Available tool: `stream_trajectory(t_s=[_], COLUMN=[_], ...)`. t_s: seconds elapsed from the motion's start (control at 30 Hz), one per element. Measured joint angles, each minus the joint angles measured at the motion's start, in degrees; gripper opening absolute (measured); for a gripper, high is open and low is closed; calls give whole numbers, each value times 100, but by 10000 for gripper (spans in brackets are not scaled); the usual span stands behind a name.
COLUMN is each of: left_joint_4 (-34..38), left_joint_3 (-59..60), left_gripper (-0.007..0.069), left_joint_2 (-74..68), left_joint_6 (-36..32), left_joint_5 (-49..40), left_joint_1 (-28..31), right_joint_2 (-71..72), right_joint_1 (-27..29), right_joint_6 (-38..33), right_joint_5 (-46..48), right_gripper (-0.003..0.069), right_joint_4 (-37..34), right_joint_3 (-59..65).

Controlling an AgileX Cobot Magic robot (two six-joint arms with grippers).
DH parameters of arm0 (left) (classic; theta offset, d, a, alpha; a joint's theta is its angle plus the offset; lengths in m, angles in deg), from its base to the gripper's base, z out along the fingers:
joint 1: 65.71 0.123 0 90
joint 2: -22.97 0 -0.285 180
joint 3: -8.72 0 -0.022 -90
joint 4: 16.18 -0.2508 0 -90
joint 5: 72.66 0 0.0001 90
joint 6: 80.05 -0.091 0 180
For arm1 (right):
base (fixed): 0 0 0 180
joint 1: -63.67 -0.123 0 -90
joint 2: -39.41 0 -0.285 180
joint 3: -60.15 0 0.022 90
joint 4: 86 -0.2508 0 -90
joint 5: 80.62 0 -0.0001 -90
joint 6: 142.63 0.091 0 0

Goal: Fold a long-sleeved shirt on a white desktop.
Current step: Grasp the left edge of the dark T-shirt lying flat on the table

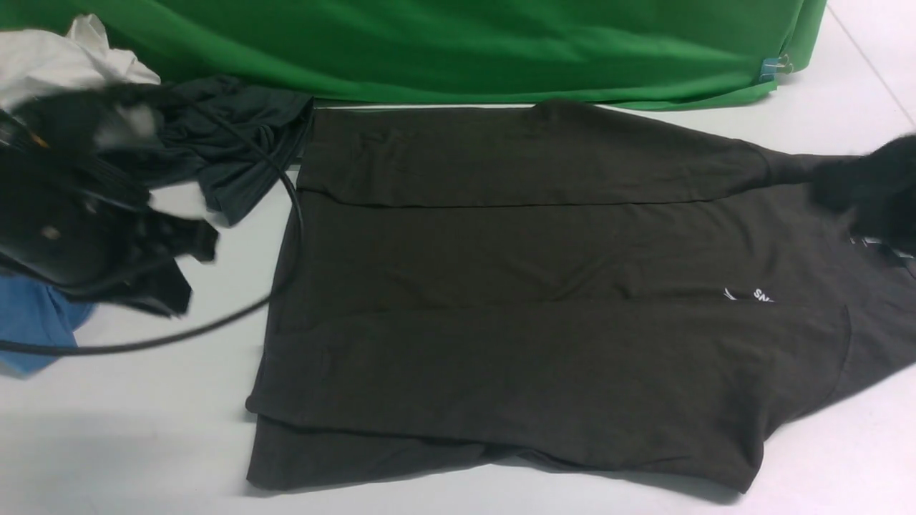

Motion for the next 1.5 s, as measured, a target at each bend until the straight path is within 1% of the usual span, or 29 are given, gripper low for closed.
stream_trajectory(t_s=[0.07,0.2,0.23,0.27,0.37,0.5,0.63,0.73,0.83,0.9,0.97,1.0,1.03,1.13,1.27,1.5], left_joint_4=[25,261,285,489,791,1032,1081,1257,1396,1441,1455,1455,1455,1468,1486,1492], left_joint_3=[82,98,98,98,98,98,104,104,104,104,104,104,104,104,104,104], left_gripper=[141,253,267,316,382,405,406,406,388,360,309,304,257,167,77,63], left_joint_2=[-350,-895,-956,-1202,-1670,-2124,-2341,-2354,-2354,-2365,-2389,-2390,-2390,-2390,-2390,-2340], left_joint_6=[-55,-185,-226,-336,-417,-545,-558,-756,-833,-833,-848,-848,-848,-850,-850,-850], left_joint_5=[254,736,787,943,1099,1150,1271,1448,1488,1501,1528,1528,1552,1570,1570,1518], left_joint_1=[0,0,0,0,0,0,0,0,0,0,0,0,0,0,0,0], right_joint_2=[-153,-318,-325,-354,-381,-381,-381,-381,-381,-381,-381,-381,-381,-381,-381,-381], right_joint_1=[-284,-578,-589,-662,-678,-684,-684,-684,-684,-684,-684,-684,-684,-684,-684,-684], right_joint_6=[8,12,12,12,12,12,12,12,12,12,12,12,12,12,12,12], right_joint_5=[37,12,12,-48,-150,-216,-248,-248,-248,-254,-308,-308,-347,-396,-413,-424], right_gripper=[242,242,242,242,242,242,242,242,242,242,242,242,242,242,242,242], right_joint_4=[-5,-11,-11,-16,-16,-16,-16,-16,-16,-16,-16,-16,-16,-16,-16,-16], right_joint_3=[0,0,0,0,0,0,0,0,0,0,0,0,0,0,0,0])
